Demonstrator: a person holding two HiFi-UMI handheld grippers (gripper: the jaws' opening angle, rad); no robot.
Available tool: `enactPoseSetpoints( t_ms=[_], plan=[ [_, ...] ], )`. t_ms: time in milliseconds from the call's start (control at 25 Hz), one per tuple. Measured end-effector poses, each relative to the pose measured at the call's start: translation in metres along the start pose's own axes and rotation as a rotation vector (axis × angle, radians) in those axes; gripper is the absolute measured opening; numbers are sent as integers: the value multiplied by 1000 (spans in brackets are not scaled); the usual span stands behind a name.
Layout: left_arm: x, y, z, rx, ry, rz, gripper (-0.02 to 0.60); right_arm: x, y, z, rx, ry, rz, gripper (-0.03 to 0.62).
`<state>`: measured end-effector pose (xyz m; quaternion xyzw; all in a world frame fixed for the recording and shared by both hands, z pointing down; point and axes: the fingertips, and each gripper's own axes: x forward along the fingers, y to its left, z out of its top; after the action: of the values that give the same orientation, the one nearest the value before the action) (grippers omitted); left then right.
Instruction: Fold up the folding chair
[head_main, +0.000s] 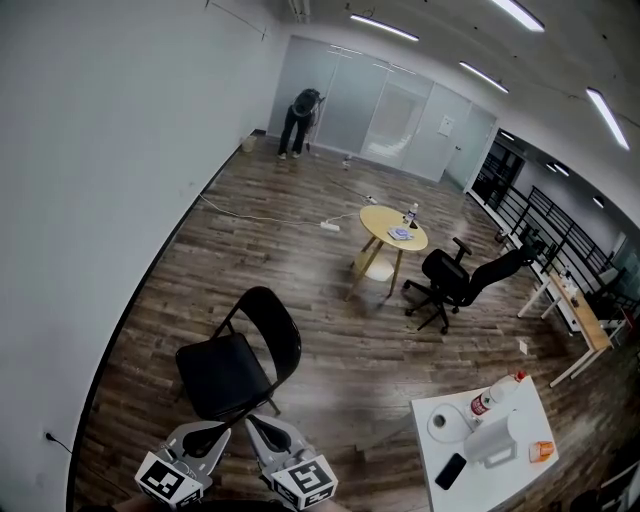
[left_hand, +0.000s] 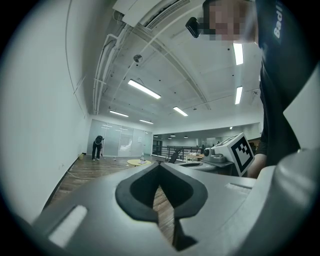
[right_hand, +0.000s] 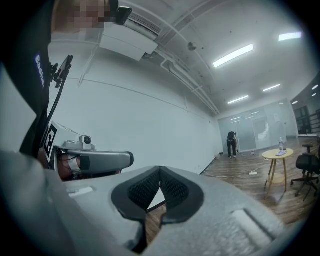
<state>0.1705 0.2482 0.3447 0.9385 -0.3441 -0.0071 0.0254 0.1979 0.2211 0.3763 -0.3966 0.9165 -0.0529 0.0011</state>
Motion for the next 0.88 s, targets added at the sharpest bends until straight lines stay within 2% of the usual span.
enactPoseSetpoints(
  t_ms=[320,680,880],
  plan=[
    [6,-4,-2,1,7,7,-6,-5,-5,2,-20,17,18,2],
    [12,-7,-15,-25,25,62,-6,-18,-23,-4,8,21,19,2],
    [15,-8,-7,-8,16,120,-6,-35,-33,-6,-6,30,42,2]
  ],
)
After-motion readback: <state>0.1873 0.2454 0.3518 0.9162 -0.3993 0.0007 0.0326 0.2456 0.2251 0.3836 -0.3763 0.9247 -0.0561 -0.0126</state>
